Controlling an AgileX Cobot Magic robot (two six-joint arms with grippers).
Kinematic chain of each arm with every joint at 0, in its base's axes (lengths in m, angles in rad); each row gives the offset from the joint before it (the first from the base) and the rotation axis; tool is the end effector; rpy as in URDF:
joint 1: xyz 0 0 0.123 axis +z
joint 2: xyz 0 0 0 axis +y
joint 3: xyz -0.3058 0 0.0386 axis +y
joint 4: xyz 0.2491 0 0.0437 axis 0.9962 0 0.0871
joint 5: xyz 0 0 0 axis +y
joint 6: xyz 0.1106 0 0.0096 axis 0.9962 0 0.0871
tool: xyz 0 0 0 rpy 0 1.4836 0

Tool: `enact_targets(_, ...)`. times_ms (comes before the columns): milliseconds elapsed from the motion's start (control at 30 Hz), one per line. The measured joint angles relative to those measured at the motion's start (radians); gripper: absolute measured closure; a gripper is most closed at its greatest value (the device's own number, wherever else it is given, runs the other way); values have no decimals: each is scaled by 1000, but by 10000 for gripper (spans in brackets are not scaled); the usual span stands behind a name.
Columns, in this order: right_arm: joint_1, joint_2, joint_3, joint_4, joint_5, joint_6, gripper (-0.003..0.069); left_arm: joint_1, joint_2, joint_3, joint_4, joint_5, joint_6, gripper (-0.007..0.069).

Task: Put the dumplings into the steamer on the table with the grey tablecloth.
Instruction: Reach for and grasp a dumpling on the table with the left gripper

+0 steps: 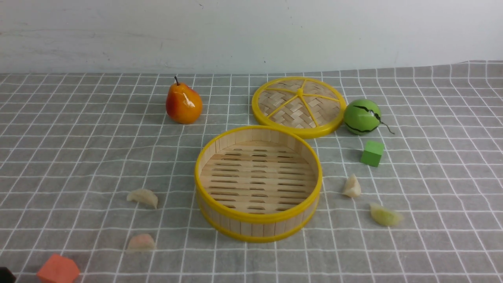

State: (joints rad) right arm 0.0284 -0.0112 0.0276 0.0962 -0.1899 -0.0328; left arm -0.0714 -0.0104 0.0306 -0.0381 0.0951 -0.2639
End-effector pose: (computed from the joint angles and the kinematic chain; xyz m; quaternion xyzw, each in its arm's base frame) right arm 0.0509 -0.0006 0.2262 0.0173 0.6093 0.0302 0.7922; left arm 0.0545 -0.0043 0.1939 -0.0812 0.7123 -0.1306 0.6848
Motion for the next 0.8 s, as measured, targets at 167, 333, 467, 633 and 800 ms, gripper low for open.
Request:
enact_targets(167, 0, 0, 0, 0, -234, 171, 419, 0, 0, 0, -30, -188, -28, 459)
enact_targets(333, 0, 0, -1, 8, -316, 386, 420, 0, 0, 0, -95, -413, -158, 456)
enact_targets(467, 0, 4, -97, 8, -177, 425, 510, 0, 1, -97, -99, -401, -202, 525)
enact_targets(633, 0, 145, -306, -4, 56, 309, 673, 0, 182, -373, -80, -163, -152, 638)
enact_targets(800, 0, 420, -465, -7, 360, 176, 665, 0, 533, -535, -73, -66, -119, 638)
